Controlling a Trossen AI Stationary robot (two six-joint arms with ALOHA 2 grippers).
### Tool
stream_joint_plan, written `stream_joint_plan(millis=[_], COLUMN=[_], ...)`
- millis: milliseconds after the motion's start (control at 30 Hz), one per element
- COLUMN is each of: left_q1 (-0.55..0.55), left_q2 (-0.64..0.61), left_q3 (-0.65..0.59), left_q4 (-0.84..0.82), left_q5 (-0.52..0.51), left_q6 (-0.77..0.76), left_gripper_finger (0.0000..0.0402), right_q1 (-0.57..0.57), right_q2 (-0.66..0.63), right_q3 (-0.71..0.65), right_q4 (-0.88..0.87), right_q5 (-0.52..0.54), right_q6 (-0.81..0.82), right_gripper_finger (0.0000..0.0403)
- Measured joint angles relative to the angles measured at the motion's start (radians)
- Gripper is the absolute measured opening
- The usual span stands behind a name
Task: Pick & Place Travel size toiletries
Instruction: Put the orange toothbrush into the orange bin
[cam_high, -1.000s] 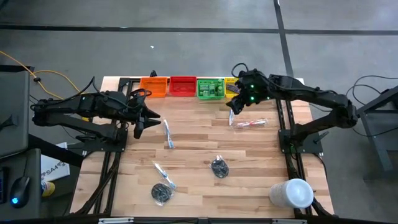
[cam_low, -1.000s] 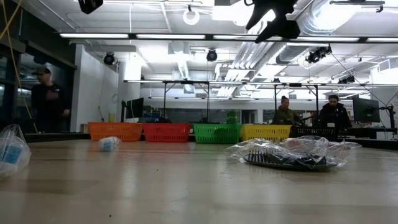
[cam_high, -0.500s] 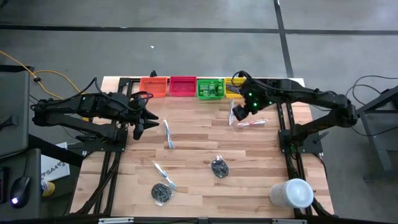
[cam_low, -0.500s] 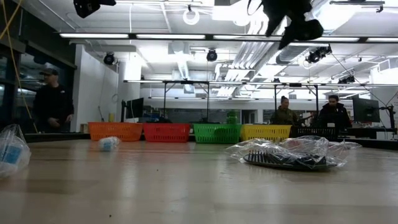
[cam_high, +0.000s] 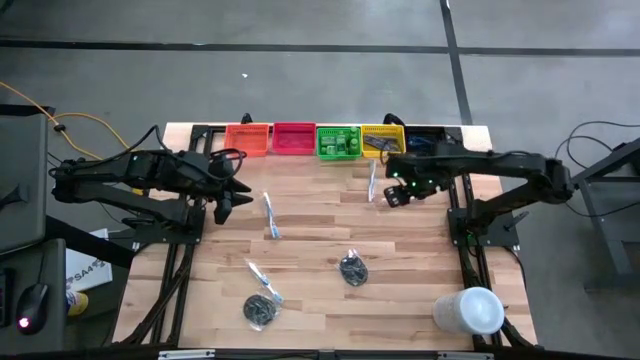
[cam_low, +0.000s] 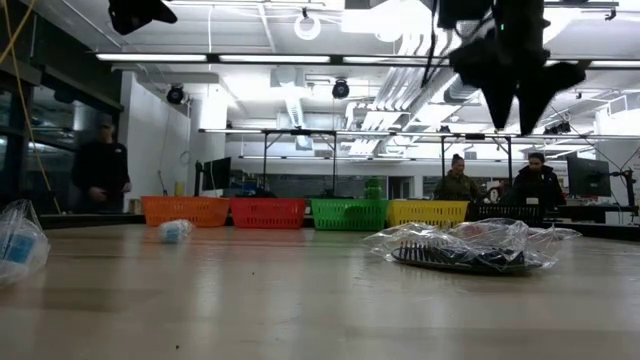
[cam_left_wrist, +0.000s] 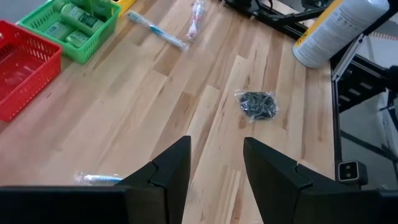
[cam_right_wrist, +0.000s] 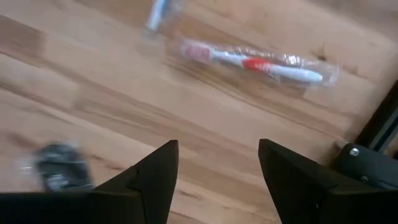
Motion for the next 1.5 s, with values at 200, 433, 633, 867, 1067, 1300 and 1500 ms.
stream_joint_plan(millis=[200,433,633,867,1067,1300,1500], left_q1=[0.0,0.0,0.0,0.0,0.0,0.0,0.0], left_q2=[0.0,0.001,0.022,0.041,0.04,0.04,0.04], left_q3=[0.0,0.0,0.0,0.0,0.0,0.0,0.0], left_q4=[0.014,0.006,-0.002,-0.002,-0.002,-0.002,-0.019], left_q5=[-0.01,-0.011,-0.026,-0.063,-0.082,-0.085,-0.085], left_q6=[-0.025,-0.09,-0.178,-0.219,-0.238,-0.259,-0.259], left_gripper_finger=[0.0149,0.0149,0.0149,0.0149,0.0149,0.0149,0.0149], right_q1=[0.003,0.002,-0.02,-0.106,-0.168,-0.236,-0.283], right_q2=[0.043,0.12,0.209,0.308,0.306,0.305,0.305], right_q3=[-0.109,-0.162,-0.164,-0.165,-0.166,-0.166,-0.166], right_q4=[0.064,0.198,0.241,0.238,0.235,0.257,0.265], right_q5=[0.038,0.06,0.061,0.027,0.081,0.08,0.086], right_q6=[-0.192,-0.588,-0.814,-1.002,-1.099,-1.206,-1.271], right_gripper_finger=[0.0217,0.0217,0.0217,0.0217,0.0217,0.0217,0.0202])
